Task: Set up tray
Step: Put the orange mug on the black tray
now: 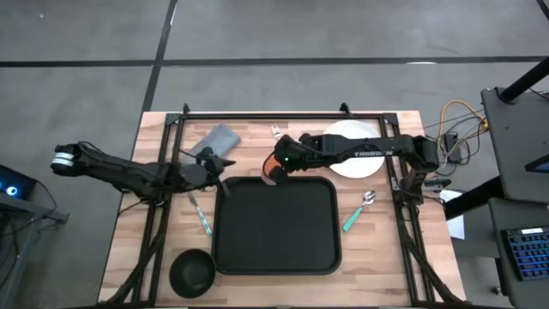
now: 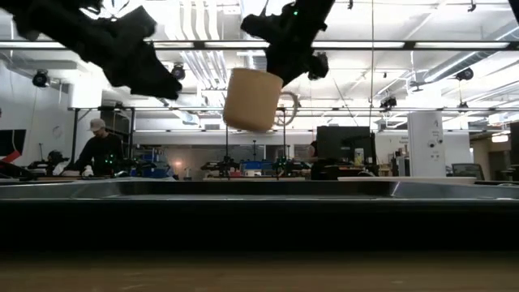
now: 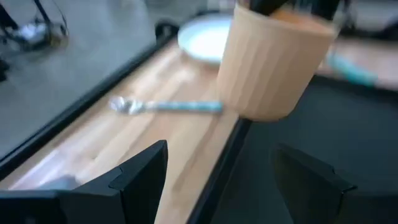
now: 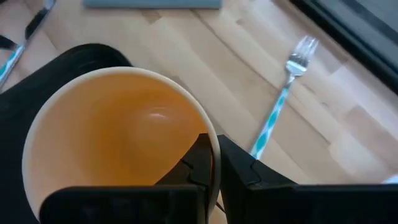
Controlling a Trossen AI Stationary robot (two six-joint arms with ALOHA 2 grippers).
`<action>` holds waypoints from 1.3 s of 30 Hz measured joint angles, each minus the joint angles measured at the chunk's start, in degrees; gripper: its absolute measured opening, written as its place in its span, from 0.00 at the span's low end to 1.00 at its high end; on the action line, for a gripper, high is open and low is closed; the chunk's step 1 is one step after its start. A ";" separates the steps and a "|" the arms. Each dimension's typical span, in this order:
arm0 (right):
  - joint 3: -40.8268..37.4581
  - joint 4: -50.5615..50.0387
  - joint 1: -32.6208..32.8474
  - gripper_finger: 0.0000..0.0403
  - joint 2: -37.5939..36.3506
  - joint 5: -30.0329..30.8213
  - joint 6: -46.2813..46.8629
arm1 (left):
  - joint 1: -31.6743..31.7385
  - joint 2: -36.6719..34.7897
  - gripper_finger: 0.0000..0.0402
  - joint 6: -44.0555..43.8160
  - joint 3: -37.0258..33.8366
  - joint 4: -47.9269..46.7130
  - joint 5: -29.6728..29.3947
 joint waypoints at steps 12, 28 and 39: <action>0.43 3.25 2.33 0.02 4.52 12.34 0.83 | 0.15 12.13 0.65 -18.66 11.45 -5.70 -14.76; 0.39 12.16 3.18 0.02 6.41 13.53 -6.72 | 0.17 11.99 0.65 -23.95 13.49 -6.33 -8.25; 0.39 11.32 0.42 0.02 6.41 -0.97 -11.84 | -2.92 12.01 0.65 18.81 13.53 -7.73 -0.09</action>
